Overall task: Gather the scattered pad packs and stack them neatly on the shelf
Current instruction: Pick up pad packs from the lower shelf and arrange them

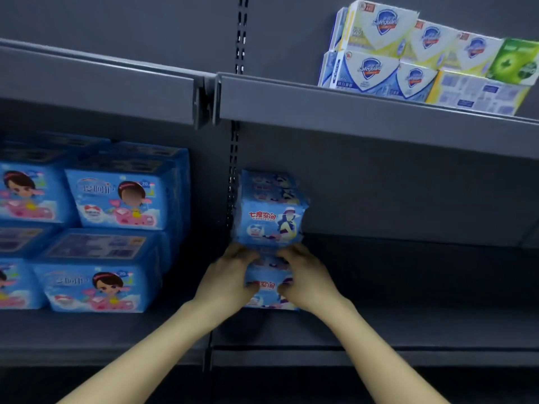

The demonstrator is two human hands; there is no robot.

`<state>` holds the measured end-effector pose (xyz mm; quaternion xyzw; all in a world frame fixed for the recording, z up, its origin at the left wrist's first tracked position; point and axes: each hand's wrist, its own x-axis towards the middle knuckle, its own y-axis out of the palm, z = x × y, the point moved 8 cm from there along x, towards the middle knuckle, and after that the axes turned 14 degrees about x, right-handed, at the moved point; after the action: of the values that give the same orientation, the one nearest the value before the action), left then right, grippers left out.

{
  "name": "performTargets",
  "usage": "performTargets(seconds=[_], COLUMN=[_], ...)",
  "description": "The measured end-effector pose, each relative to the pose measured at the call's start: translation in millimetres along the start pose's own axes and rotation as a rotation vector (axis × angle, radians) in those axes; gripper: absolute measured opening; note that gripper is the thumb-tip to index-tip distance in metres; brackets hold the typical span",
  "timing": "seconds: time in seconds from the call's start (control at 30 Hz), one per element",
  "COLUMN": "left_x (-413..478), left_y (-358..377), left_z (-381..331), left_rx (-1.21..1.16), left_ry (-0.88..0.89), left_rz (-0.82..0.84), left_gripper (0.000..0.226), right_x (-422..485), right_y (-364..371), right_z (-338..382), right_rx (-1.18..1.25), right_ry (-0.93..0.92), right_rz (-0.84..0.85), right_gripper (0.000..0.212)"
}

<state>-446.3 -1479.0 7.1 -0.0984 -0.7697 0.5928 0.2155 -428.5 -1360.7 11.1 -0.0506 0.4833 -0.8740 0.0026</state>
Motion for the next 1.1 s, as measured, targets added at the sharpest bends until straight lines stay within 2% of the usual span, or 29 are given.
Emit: performTargets(seconds=[0.13,0.33,1.1], left_x=[-2.9,-3.1,-2.3], left_y=[2.4,1.9,6.3], left_z=[-1.6,1.0,6.4], left_rx=[-0.029,-0.045,-0.069], left_ry=[0.048,0.056,0.024], left_rz=[-0.019,-0.029,-0.025], left_gripper=[0.047,0.048,0.043], right_x=[-7.0,-10.6,-9.3], right_y=[0.4,3.3,9.5], right_z=[-4.5,-5.2,-8.8], right_rx=[0.011,0.025,-0.007], right_ry=[0.01,0.022,0.011], right_rz=[-0.088,-0.133,-0.096], right_gripper=[0.055,0.057,0.058])
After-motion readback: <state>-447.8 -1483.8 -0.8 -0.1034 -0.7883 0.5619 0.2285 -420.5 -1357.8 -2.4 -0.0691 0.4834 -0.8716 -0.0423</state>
